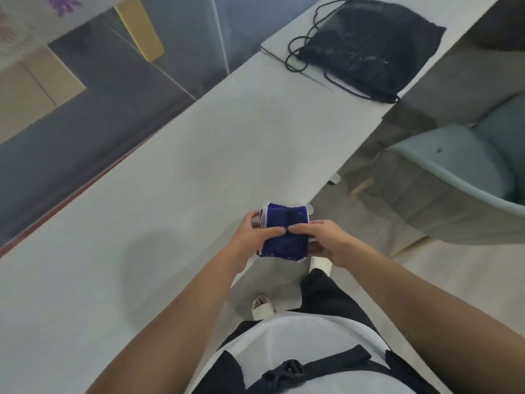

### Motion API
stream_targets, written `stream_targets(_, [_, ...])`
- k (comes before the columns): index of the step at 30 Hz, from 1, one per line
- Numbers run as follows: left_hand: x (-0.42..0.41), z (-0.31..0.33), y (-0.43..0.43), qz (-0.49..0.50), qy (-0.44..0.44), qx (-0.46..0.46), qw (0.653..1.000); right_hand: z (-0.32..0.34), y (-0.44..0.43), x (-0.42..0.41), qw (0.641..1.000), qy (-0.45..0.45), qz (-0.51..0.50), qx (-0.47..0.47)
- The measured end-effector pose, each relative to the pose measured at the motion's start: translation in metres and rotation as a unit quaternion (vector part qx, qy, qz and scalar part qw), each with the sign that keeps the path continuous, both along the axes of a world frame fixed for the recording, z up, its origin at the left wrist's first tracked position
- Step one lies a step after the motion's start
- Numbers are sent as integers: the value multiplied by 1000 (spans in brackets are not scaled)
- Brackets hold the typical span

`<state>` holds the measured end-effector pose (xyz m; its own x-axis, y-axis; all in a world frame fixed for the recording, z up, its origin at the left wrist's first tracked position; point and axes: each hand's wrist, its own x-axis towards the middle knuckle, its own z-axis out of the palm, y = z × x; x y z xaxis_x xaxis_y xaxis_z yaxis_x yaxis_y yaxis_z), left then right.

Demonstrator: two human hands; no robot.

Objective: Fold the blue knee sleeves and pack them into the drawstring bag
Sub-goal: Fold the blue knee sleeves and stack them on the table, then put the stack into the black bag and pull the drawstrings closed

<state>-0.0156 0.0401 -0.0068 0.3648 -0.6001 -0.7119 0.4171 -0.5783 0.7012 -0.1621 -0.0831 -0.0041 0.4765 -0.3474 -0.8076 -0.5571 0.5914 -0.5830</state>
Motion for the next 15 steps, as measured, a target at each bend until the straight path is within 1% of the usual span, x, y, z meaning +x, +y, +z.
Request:
stream_targets(3, [-7,0,-14,-9,34,-39,999,16,-12,-12,999,-12,-34,-9])
stream_targets(7, [-8,14,-47,-45,65,-75,994,42,-41,-24,998,-36,-53,-22])
stream_targets(12, [-8,34,-109,-73,68,-95,990,72,-104,-37,994,-58,-71,-58])
stream_targets(15, [-8,41,-152,-70,95,-103,988,87,-147,-47,991,-77,-75,-78])
